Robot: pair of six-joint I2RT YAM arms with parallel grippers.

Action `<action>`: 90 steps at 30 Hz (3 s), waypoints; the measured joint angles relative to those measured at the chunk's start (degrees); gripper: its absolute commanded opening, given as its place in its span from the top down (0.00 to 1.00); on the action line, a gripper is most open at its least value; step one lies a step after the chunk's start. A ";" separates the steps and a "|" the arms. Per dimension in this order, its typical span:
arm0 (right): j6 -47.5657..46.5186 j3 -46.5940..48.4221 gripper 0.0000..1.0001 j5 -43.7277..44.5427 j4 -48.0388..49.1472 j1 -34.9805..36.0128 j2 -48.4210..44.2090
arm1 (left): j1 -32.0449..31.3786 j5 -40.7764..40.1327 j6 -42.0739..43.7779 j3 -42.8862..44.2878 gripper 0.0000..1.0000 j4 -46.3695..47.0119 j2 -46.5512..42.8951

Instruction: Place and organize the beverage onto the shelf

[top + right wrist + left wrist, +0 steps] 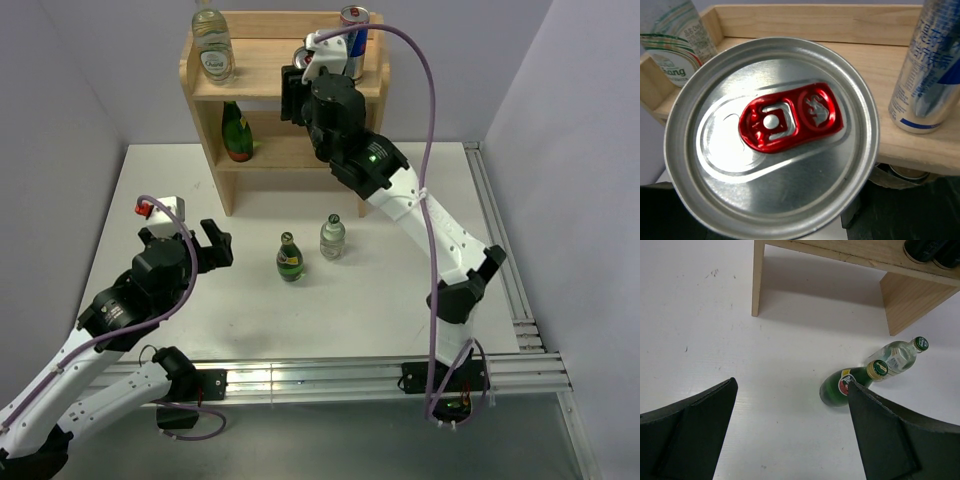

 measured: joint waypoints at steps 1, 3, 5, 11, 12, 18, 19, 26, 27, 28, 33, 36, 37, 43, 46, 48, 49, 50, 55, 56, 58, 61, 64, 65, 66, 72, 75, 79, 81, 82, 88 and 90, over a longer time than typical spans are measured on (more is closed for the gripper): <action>-0.20 1.05 1.00 -0.42 -0.37 -0.35 1.07 | 0.02 0.15 0.00 0.00 0.01 -0.02 0.00; -0.55 2.93 1.00 -0.83 -0.66 -1.14 2.84 | 0.02 0.48 0.00 0.00 0.01 -0.02 0.02; -1.31 4.48 1.00 -0.94 -0.76 -2.12 4.00 | 0.02 0.59 0.00 -0.02 0.01 0.00 0.02; -3.34 7.28 1.00 -0.59 0.50 -4.13 5.60 | 0.02 0.83 0.00 -0.02 0.01 0.00 0.00; -3.65 7.52 1.00 -0.50 0.72 -4.26 5.75 | 0.02 0.90 0.00 -0.02 0.01 -0.02 0.00; -4.42 7.74 1.00 -0.46 2.29 -4.76 7.10 | 0.02 1.38 0.02 -0.02 0.01 0.00 0.00; -4.61 7.80 1.00 -0.42 2.64 -4.83 7.56 | 0.02 1.51 0.00 -0.02 0.01 -0.02 0.00; -6.29 8.31 1.00 0.02 6.43 -5.25 9.88 | 0.02 2.03 0.02 -0.02 0.01 -0.02 0.00; -6.38 8.31 1.00 0.07 6.95 -5.38 10.10 | 0.02 2.08 0.02 -0.02 0.01 -0.02 0.00; -6.49 8.31 1.00 0.13 7.39 -5.51 10.25 | 0.02 2.08 0.02 -0.02 0.01 -0.02 0.00; -6.73 8.39 0.91 0.20 9.20 -6.38 11.02 | 0.02 2.08 0.02 -0.02 0.01 -0.02 0.00; -6.75 8.57 0.77 0.20 10.36 -6.88 11.63 | 0.02 2.08 0.02 -0.02 0.01 -0.02 0.00; -6.78 8.57 0.63 0.20 10.60 -6.99 11.74 | 0.02 2.08 0.02 -0.02 0.01 -0.02 0.00; -6.88 8.57 0.21 0.81 11.82 -7.10 12.31 | 0.02 2.08 0.02 -0.02 0.01 -0.02 0.00; -6.93 8.55 0.15 1.16 11.78 -7.17 13.11 | 0.02 2.08 0.02 -0.02 0.01 -0.02 0.00; -6.95 8.50 0.14 1.25 11.72 -7.23 13.97 | 0.02 2.08 0.02 -0.02 0.01 -0.02 0.00; -6.95 8.46 0.14 1.25 11.69 -7.23 14.23 | 0.02 2.08 0.02 -0.02 0.01 -0.02 0.00; -6.95 8.24 0.14 1.27 11.67 -7.26 14.49 | 0.02 2.08 0.02 -0.02 0.01 -0.02 0.00; -6.91 8.04 0.14 1.51 11.58 -7.34 14.91 | 0.02 2.08 0.02 -0.02 0.01 -0.02 0.02; -6.91 8.04 0.14 1.64 11.65 -7.34 14.88 | 0.02 2.10 0.02 -0.02 0.01 -0.02 0.04; -6.91 8.02 0.14 1.75 11.67 -7.37 14.88 | 0.02 2.08 0.02 -0.02 0.01 -0.02 0.04; -6.91 7.85 0.14 1.90 11.76 -7.37 14.88 | 0.02 2.10 0.02 -0.02 0.01 -0.02 0.04; -6.91 7.76 0.14 2.03 11.80 -7.37 14.88 | 0.02 2.08 0.02 -0.02 0.01 -0.02 0.04; -6.91 7.74 0.14 2.10 11.82 -7.37 14.88 | 0.02 2.08 0.02 -0.02 0.01 -0.02 0.04; -6.91 7.63 0.14 2.10 11.96 -7.37 14.88 | 0.02 2.08 0.02 -0.02 0.01 -0.02 0.04; -6.91 5.86 0.13 2.23 13.55 -7.37 14.10 | 0.02 2.08 0.04 -0.02 0.01 -0.02 0.07; -6.91 4.15 0.11 2.56 14.03 -7.37 13.05 | 0.02 2.08 0.04 -0.02 0.01 -0.02 0.07; -6.88 -0.90 0.11 3.28 15.50 -7.28 9.73 | 0.02 2.08 0.04 -0.02 0.01 -0.02 0.04; -6.62 -3.37 0.11 3.93 15.93 -7.08 8.00 | 0.02 2.08 0.04 -0.02 0.01 -0.02 0.00; -6.51 -4.52 0.11 4.24 16.22 -7.02 7.21 | 0.02 2.08 0.04 -0.02 0.01 -0.02 0.00; -5.20 -9.99 0.11 4.90 17.07 -6.86 3.13 | 0.02 2.05 0.04 -0.02 0.01 -0.02 0.00; -4.90 -11.56 0.10 5.01 17.27 -6.73 1.86 | 0.02 2.05 0.04 -0.02 0.01 -0.02 0.00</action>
